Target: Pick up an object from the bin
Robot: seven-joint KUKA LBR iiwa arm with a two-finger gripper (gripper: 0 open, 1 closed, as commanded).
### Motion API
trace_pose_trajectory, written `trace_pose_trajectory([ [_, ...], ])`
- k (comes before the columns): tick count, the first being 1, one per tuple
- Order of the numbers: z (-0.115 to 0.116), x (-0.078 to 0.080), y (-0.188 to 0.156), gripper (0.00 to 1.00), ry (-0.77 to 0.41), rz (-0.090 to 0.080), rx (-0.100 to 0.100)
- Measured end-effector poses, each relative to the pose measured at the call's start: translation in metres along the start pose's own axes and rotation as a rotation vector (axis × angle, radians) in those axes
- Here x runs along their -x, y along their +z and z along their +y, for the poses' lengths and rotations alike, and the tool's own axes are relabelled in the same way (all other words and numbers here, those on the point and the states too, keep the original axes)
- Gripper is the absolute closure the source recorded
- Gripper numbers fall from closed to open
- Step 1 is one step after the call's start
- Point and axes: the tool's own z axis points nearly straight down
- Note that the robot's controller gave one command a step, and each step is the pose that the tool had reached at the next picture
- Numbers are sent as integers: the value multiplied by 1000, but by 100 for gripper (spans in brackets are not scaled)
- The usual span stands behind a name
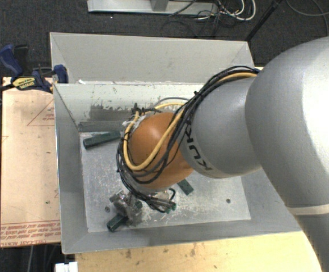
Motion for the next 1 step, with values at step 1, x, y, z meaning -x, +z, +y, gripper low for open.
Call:
trace_pose_trajectory([
  [1,0,0,0,100,0,-1,0],
])
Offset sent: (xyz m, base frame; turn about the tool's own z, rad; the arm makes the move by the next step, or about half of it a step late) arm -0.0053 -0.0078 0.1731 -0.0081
